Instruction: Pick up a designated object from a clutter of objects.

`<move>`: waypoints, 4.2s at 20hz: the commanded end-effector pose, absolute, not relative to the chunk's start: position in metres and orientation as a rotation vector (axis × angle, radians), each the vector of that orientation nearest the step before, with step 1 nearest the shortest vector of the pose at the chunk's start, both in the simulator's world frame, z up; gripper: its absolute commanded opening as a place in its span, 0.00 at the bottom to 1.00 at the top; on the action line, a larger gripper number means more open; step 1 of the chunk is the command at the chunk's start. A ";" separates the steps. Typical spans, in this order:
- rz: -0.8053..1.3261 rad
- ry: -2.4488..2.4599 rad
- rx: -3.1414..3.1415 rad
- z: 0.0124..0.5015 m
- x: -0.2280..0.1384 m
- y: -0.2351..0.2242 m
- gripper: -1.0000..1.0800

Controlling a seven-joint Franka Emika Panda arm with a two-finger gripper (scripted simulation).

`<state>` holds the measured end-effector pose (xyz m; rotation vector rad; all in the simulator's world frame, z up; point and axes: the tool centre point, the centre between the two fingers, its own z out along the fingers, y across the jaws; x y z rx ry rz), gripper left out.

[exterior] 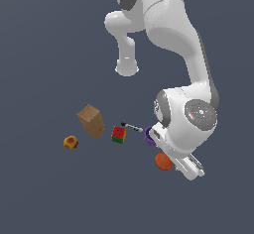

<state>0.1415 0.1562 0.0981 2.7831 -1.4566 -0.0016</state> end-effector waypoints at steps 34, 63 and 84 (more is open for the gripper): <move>-0.001 -1.465 2.779 0.048 0.141 0.155 0.00; -0.003 -1.467 2.780 0.251 0.109 -0.030 0.00; -0.001 -1.465 2.780 0.422 0.090 -0.186 0.00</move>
